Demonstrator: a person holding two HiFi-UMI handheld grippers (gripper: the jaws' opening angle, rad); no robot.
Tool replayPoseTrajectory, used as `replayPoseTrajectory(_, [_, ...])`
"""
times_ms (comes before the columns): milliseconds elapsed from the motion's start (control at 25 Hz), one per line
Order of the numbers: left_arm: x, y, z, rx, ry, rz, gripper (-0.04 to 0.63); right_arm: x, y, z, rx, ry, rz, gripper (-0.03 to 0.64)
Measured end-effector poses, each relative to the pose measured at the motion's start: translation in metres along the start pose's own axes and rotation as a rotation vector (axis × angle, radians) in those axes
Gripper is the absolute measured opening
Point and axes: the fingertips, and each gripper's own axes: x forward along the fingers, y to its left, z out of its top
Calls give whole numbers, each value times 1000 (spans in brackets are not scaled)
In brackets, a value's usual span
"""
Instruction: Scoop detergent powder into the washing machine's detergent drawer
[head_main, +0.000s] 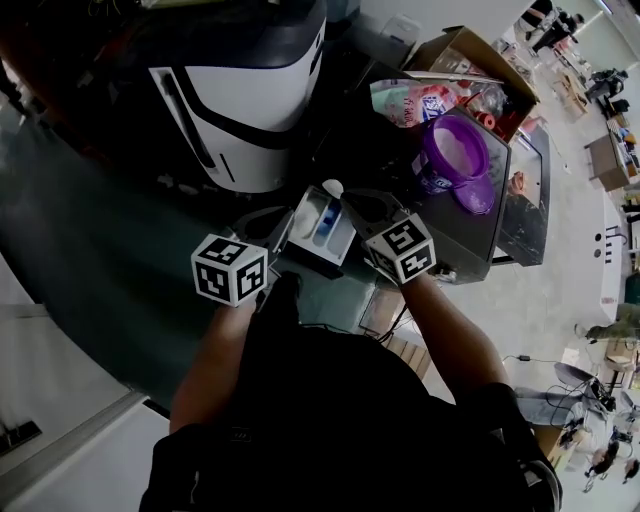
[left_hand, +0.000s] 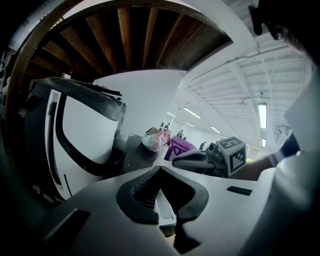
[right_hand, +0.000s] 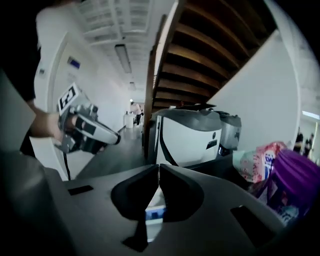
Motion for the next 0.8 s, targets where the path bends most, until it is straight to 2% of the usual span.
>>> replayPoseTrajectory(240, [17,-1,21,7,-13,-25,8,-33,-24,13,177,-92,5,20])
replayPoseTrajectory(400, [36,-14,35,18,-13,-67,8,-52,-37,21,281,-158,11,20])
replayPoseTrajectory(600, [71,-36,69,83,-22,-150,8,-76,-66,29,354,-216,-25,20])
replayPoseTrajectory(800, [99,-49,96,151,-15,-217,8,-102,-101,28,438,-281,-110,20])
